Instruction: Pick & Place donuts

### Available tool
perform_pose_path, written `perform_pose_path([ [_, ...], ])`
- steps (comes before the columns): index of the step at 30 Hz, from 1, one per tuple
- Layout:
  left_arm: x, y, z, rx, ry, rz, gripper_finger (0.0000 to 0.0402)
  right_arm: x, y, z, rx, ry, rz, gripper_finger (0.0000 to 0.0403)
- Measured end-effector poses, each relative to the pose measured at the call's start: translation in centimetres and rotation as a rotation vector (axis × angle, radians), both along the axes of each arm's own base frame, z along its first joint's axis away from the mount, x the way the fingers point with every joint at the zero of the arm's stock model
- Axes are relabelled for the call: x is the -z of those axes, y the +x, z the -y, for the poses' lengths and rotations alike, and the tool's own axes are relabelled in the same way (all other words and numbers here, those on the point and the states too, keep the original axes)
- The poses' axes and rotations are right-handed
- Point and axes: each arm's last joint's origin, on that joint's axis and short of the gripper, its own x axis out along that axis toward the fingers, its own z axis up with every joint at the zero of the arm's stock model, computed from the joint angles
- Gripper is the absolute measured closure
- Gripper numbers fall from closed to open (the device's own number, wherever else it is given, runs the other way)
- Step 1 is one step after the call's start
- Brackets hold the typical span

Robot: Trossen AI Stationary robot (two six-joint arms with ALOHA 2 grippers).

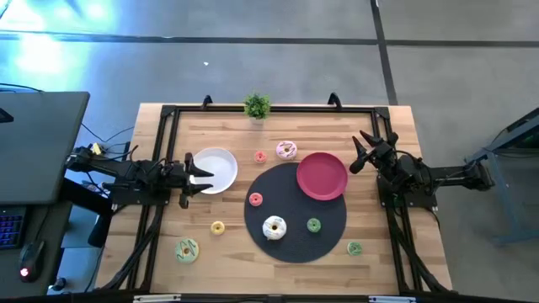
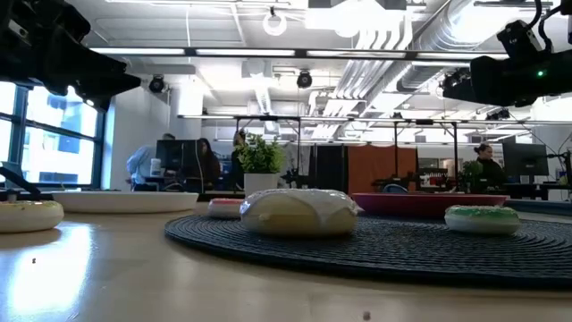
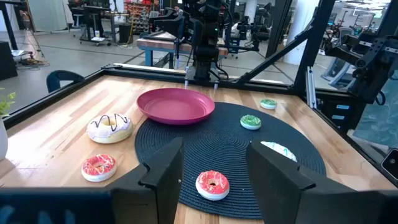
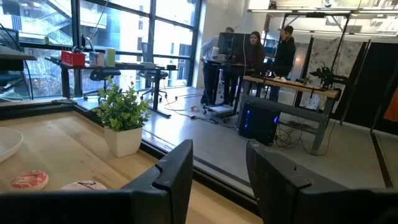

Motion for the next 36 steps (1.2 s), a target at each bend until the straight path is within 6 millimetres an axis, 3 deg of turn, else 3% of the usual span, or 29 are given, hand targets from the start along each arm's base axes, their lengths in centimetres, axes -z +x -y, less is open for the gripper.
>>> perform_pose_path([
  [36, -0.06, 0.01, 0.01, 0.001, -0.016, 0.008, 0.0234, 0.0, 0.0, 0.0, 0.0, 0.0, 0.0, 0.0263],
])
